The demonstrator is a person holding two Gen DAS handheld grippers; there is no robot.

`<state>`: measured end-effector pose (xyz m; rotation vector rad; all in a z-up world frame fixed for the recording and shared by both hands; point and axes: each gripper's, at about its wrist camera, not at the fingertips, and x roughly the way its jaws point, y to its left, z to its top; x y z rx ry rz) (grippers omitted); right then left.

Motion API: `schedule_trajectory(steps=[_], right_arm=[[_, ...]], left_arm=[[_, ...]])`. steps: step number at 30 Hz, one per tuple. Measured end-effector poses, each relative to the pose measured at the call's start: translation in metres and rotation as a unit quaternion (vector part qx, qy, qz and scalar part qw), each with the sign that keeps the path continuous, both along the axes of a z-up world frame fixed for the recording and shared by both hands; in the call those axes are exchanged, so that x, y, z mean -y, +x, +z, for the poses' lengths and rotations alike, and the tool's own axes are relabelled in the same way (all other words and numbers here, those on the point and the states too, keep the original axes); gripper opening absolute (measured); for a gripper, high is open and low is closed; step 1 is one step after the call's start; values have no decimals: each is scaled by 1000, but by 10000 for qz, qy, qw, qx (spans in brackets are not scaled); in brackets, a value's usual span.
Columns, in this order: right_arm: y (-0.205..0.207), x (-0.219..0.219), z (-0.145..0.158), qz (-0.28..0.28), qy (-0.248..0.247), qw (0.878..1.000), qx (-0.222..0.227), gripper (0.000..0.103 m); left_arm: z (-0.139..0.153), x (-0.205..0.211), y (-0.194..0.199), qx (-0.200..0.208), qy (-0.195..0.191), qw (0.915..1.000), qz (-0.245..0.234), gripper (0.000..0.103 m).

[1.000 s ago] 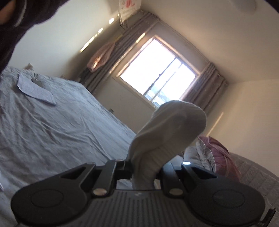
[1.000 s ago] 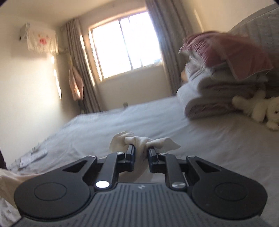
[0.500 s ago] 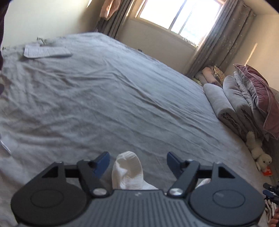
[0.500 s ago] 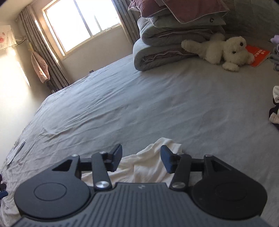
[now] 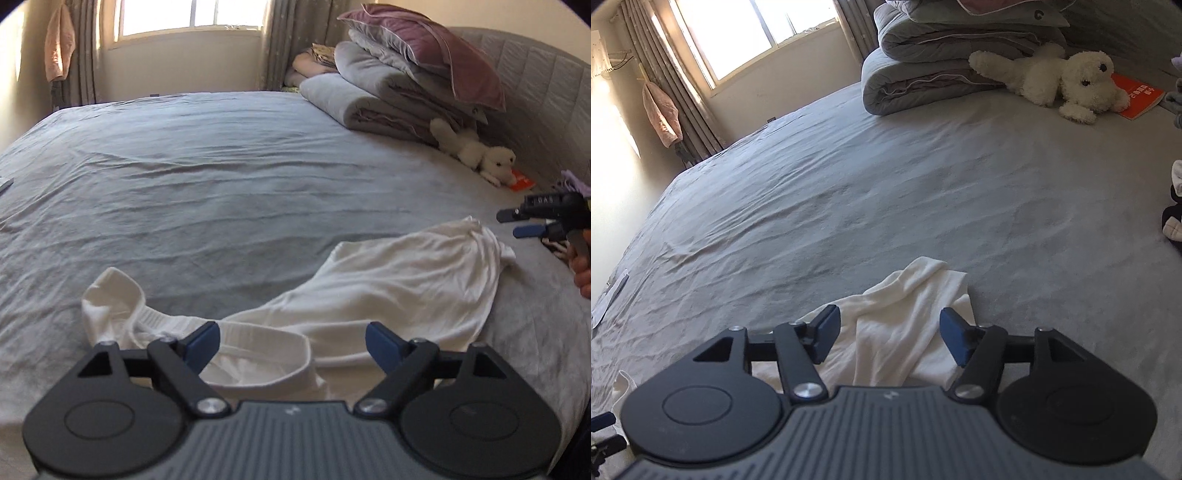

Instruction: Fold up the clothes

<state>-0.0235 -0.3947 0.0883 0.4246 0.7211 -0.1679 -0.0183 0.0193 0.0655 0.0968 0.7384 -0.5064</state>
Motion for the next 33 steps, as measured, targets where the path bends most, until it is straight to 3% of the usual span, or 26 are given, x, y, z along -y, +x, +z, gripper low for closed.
schedule_trajectory(steps=[3, 4, 5, 6, 7, 8, 10, 13, 15, 18, 22, 25, 27, 30, 33], right_arm=[[4, -1, -5, 38, -19, 9999, -120, 64], [5, -1, -6, 77, -30, 9999, -146, 64], [7, -3, -8, 122, -54, 9998, -174, 64], [9, -5, -9, 192, -118, 9995, -211, 64], [11, -8, -11, 291, -176, 9991, -252, 63], [13, -11, -13, 397, -208, 9985, -308, 61], [17, -17, -18, 525, -250, 9972, -474, 33], [21, -24, -23, 615, -352, 9956, -614, 11], [16, -26, -15, 611, -375, 9968, -346, 5], [1, -29, 14, 605, -430, 9959, 518, 3], [-27, -27, 49, 372, -437, 9841, 1680, 2], [-36, -17, 58, 84, -410, 9796, 1964, 2], [-30, -10, 52, 21, -400, 9858, 1632, 2], [-11, -2, 25, 34, -156, 9975, 689, 14], [-1, 7, 4, -196, 195, 9996, 87, 15]], left_arm=[[-10, 20, -4, 58, 362, 9991, -206, 85], [-13, 24, -5, 90, 533, 9983, -197, 74], [-17, 28, -6, 121, 704, 9973, -186, 51], [-20, 28, -5, 61, 801, 9967, -137, 38], [-21, 24, -2, -44, 749, 9972, -40, 15], [-22, 20, 2, -150, 694, 9975, 57, 5], [-17, 8, 4, -184, 399, 9988, 231, 4], [-5, -9, 4, -25, 0, 9986, 530, 3], [3, -21, 4, 81, -266, 9970, 729, 3], [22, -51, 5, 373, -911, 9887, 1134, 3], [47, -89, 2, 886, -1742, 9675, 1606, 3], [56, -108, 0, 1081, -2117, 9531, 1875, 3], [56, -113, 1, 1072, -2239, 9483, 1976, 3], [53, -112, 3, 947, -2245, 9496, 1973, 3], [51, -111, 3, 906, -2248, 9506, 1941, 3]])
